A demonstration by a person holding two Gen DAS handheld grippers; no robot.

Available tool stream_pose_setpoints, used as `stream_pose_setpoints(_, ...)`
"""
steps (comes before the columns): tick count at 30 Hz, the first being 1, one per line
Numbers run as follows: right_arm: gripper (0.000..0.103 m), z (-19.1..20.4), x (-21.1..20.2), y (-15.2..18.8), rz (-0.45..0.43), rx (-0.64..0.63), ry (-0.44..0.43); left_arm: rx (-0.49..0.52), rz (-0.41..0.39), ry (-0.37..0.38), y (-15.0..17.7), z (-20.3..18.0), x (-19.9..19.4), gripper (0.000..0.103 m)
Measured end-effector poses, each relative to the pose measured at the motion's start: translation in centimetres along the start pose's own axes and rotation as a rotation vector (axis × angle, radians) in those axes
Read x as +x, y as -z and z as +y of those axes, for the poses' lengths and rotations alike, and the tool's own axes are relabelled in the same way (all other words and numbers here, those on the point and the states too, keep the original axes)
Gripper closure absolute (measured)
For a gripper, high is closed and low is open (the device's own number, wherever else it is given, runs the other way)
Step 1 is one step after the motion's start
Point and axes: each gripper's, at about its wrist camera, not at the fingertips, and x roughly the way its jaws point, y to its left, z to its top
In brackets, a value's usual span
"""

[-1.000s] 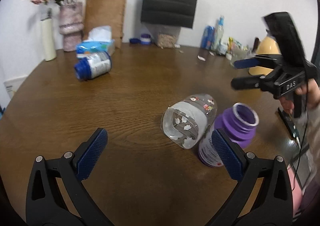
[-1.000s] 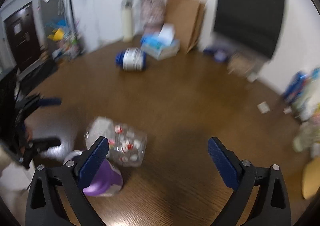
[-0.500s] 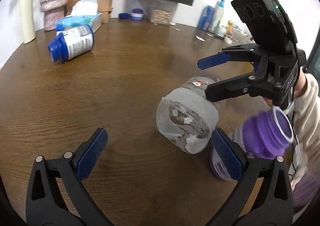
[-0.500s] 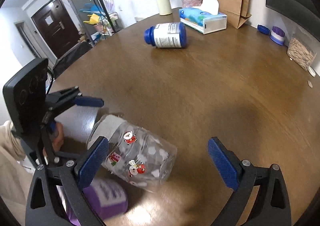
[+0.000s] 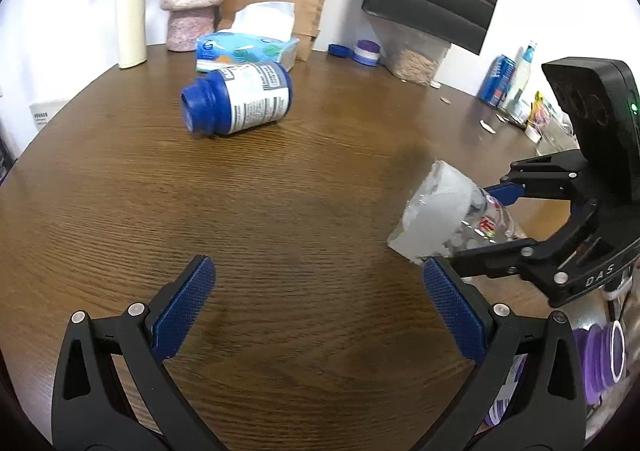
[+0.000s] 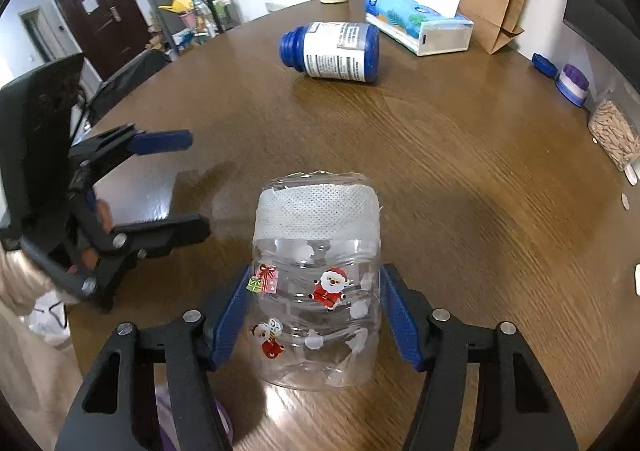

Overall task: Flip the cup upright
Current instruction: 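Lift and rotate the cup upright with the right tool while the left tool steadies it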

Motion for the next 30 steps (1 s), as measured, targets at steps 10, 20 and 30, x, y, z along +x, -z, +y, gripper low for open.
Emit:
stream_pose_setpoints(10, 0.037, 0.2, -2.8, -2.1, -0.125, 0.164, 0.019, -0.05, -0.03, 0.156, -0.5, -0.1, -2.6, 0.0)
stream_pose_setpoints(20, 0.036, 7.2, -11.4, -2.7, -0.459, 0.201, -0.08, 0.005, -0.238, 0.372, -3.8, -1.8, -10.1, 0.0)
stream_pose_setpoints(30, 0.035, 12.8, -10.7, -2.3, -0.542, 0.158, -0.123, 0.13, -0.342, 0.261, -2.1, -1.8, -12.8, 0.042)
